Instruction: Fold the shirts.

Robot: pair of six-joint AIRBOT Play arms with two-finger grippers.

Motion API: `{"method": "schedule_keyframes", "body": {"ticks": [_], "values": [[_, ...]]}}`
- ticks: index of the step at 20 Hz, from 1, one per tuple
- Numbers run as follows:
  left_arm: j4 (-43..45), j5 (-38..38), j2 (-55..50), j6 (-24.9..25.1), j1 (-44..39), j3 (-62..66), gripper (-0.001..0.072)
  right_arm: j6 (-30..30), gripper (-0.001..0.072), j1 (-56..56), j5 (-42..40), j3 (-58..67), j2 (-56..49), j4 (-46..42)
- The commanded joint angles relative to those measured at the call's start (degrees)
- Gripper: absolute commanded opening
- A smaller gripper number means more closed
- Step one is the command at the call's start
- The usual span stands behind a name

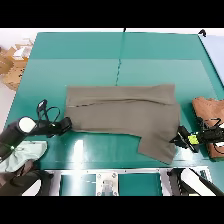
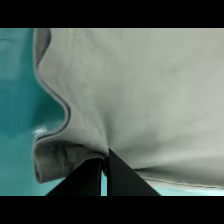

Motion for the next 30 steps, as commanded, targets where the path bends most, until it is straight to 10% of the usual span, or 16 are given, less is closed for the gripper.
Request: {"method": "schedule_keyframes", "body": {"ticks": [1,11,24,26,30], "values": [[13.9,-10.0,0.0,-3.1,0.1,6.5,0.0022,2.0,0.0024,0.0,3.3,0.3,2.3,-2.9],[7.2,-4.1,-8.3,3.8,0.0,18.9,0.0022,-0.8,0.0024,7.0,-3.8,16.6,-0.9,15.1],[6.0,4.4,-43.9,4.3,0.1,46.8,0.0048,-2.2,0.0036,15.8,-17.1,43.8,-36.6,17.7],[9.2,5.4,-43.8,4.2,0.1,49.1,0.0720,-3.7,0.0206,14.4,-15.7,46.2,-37.7,17.6],[25.2,-3.8,-43.8,3.8,0.1,60.4,0.0720,-10.1,0.0458,7.1,-7.0,52.9,-37.6,17.5]]}}
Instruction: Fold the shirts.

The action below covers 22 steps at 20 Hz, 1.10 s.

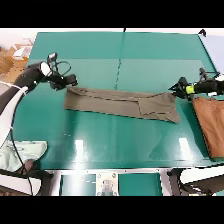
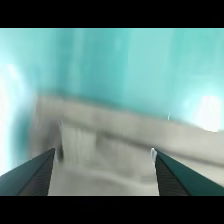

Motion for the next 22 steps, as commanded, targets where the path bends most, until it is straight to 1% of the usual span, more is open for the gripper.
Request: {"method": "schedule_keyframes", "body": {"ticks": [1,2,3,4,6,8,12,13,16,21,22], "values": [[12.3,-7.1,-0.8,-1.1,0.1,8.9,0.0720,-6.2,0.0549,-5.7,7.2,4.3,-1.2,-0.2],[12.5,-9.1,-0.8,-1.1,0.1,10.3,0.0720,-8.8,0.0550,-7.1,8.7,4.0,-1.3,-0.6],[12.4,-10.6,-0.8,-1.1,0.0,10.9,0.0706,-11.8,0.0609,-8.2,10.2,3.2,-1.4,-1.7],[12.2,-12.2,-0.8,-1.1,0.0,11.0,0.0557,-14.1,0.0646,-8.8,11.1,2.4,-1.6,-3.4],[11.6,-14.7,-0.8,-0.3,0.0,11.0,0.0018,-16.8,0.0648,-9.2,11.3,0.2,-1.9,-6.7],[11.4,-15.5,-0.8,0.1,0.0,11.0,0.0023,-19.9,0.0649,-9.2,11.0,-2.2,-2.9,-6.1],[10.9,-15.8,-0.8,0.0,0.0,11.0,0.0023,-26.9,0.0652,-8.7,12.5,-4.1,-6.8,-1.3],[10.3,-15.8,-0.8,0.0,0.0,11.0,0.0024,-28.2,0.0695,-8.6,13.2,-4.1,-7.9,-0.2],[8.5,-15.8,-0.8,0.0,0.0,11.0,0.0024,-31.6,0.0695,-8.0,15.2,-4.1,-10.1,3.1],[5.3,-15.5,-0.8,0.0,0.0,11.0,0.0024,-31.0,0.0693,-6.7,13.4,-4.0,-10.5,4.2],[4.5,-15.1,-0.8,0.0,0.0,11.0,0.0024,-30.3,0.0679,-6.2,12.2,-4.0,-10.5,4.2]]}}
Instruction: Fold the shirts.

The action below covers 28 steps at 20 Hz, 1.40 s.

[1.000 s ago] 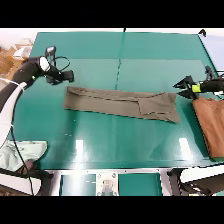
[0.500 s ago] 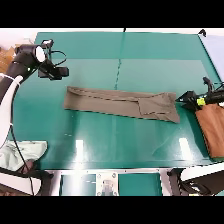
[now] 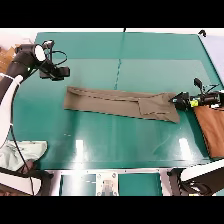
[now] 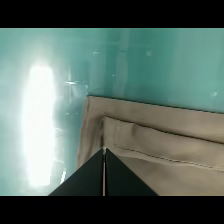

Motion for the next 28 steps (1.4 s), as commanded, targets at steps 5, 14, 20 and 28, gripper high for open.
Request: {"method": "schedule_keyframes", "body": {"ticks": [5,14,20,28], "values": [[-7.4,4.3,-0.1,0.2,0.0,-0.2,0.0024,1.2,0.0135,3.9,-3.6,0.0,-0.4,0.4],[-27.1,9.3,-8.3,13.5,-15.1,-0.3,0.0023,9.6,0.0023,7.2,9.9,12.3,3.6,0.4],[-35.4,22.3,-15.5,13.5,-29.3,-0.3,0.0023,16.7,0.0023,12.4,17.4,24.6,14.7,0.4],[-50.8,28.8,-20.4,19.3,-33.1,0.0,0.0023,19.2,0.0023,20.1,17.8,29.7,19.4,0.5]]}}
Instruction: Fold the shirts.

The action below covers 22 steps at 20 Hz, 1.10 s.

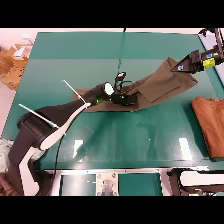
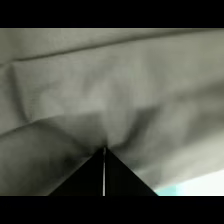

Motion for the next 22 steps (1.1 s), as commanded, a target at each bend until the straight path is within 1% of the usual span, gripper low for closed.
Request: {"method": "schedule_keyframes", "body": {"ticks": [1,2,4,6,7,9,12,13,14,16,19,21,22], "values": [[-8.3,2.1,-1.5,4.5,-0.9,0.2,0.0023,1.0,0.0023,2.6,0.2,1.1,1.1,0.1],[-8.1,0.8,-1.5,5.1,-0.7,0.9,0.0023,1.2,0.0023,2.8,0.2,1.1,1.0,0.0],[-8.0,-4.6,-1.1,7.8,1.2,3.0,0.0023,1.6,0.0023,3.0,0.1,1.1,1.0,-0.2],[-7.2,-14.3,-1.1,10.9,5.0,7.3,0.0023,2.4,0.0024,3.1,0.0,1.1,1.1,-0.1],[-5.9,-20.5,-1.1,11.2,7.6,10.1,0.0023,2.8,0.0024,3.4,-0.2,1.1,1.0,-0.1],[-1.5,-32.8,-1.1,11.1,13.4,16.6,0.0023,3.9,0.0023,4.9,-1.6,1.1,1.0,0.2],[11.3,-49.3,-1.1,6.6,22.3,27.2,0.0023,6.5,0.0024,10.4,-5.4,1.0,1.0,0.3],[15.2,-53.2,-0.9,6.4,24.8,29.5,0.0023,7.0,0.0024,13.3,-7.9,0.9,0.8,0.3],[18.4,-55.3,0.1,6.4,27.3,29.6,0.0023,7.1,0.0024,16.4,-10.7,0.6,0.5,0.3],[24.5,-56.1,2.9,6.0,31.9,27.8,0.0023,8.7,0.0024,23.5,-18.1,-0.2,-0.9,0.3],[33.1,-57.9,5.7,6.0,36.3,26.1,0.0023,8.9,0.0024,35.8,-32.7,-1.1,-6.1,0.5],[37.4,-58.0,7.0,6.0,38.7,25.8,0.0022,8.8,0.0024,44.4,-44.3,-1.1,-12.0,3.5],[37.7,-58.0,7.5,6.0,39.9,25.7,0.0023,8.8,0.0024,48.5,-50.4,-1.1,-15.4,5.9]]}}
